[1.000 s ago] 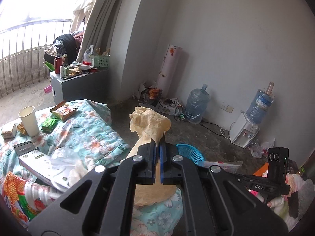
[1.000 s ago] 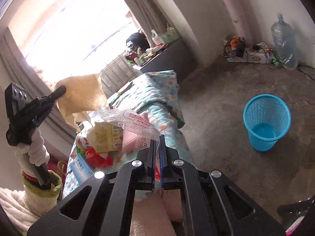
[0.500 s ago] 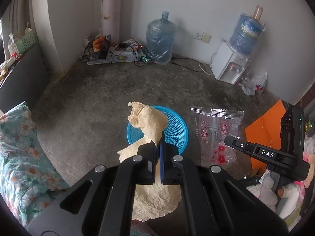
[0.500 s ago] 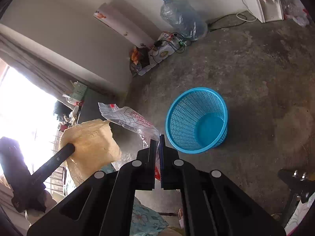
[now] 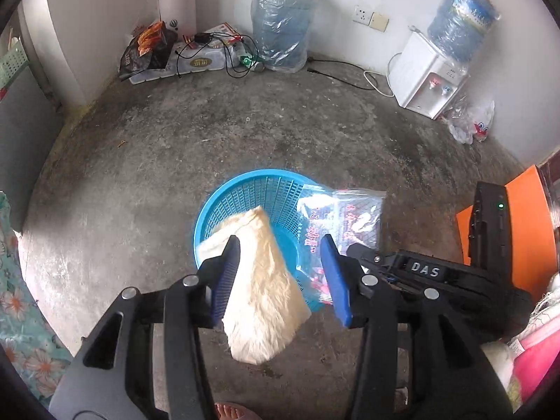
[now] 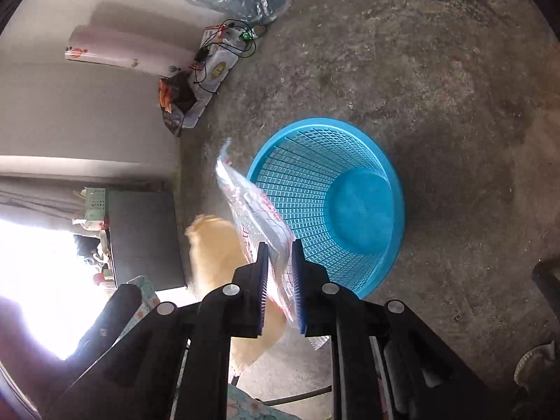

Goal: Collect trash
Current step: 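Lower both tools over the blue wastebasket and open them to drop the items, then move both tools back to the bed toward the yellow packet and pink cloth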

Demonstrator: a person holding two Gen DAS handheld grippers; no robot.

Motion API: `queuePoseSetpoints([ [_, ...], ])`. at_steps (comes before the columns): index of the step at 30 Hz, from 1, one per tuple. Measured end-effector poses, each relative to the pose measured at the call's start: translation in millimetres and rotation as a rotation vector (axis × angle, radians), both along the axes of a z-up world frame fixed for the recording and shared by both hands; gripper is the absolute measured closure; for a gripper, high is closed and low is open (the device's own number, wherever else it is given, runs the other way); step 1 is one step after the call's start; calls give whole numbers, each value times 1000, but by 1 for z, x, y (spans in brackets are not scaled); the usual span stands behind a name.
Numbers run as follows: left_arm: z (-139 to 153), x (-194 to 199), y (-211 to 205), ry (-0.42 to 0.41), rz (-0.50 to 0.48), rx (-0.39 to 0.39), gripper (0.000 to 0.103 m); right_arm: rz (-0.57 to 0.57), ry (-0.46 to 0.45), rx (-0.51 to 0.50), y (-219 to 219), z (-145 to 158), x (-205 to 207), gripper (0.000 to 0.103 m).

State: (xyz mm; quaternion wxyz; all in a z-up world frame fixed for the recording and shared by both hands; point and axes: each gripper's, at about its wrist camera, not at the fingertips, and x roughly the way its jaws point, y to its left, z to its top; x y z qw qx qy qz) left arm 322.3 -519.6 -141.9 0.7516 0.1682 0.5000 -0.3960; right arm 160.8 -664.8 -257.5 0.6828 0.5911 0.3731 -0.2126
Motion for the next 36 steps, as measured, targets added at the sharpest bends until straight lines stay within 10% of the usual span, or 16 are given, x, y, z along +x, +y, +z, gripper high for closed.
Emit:
queuePoseSetpoints([
  [9, 33, 0, 17, -38, 30, -99, 53, -5, -24, -38, 7, 6, -12, 74],
  [17, 124, -36, 71, -138, -36, -246, 53, 42, -74, -285, 52, 98, -39, 54],
  [27, 238, -103, 216, -214, -38, -362, 49, 233, -184, -709, 172, 230, -72, 16],
  [36, 275, -152, 384, -279, 216, -425, 41, 472, -353, -630, 247, 263, -96, 12],
])
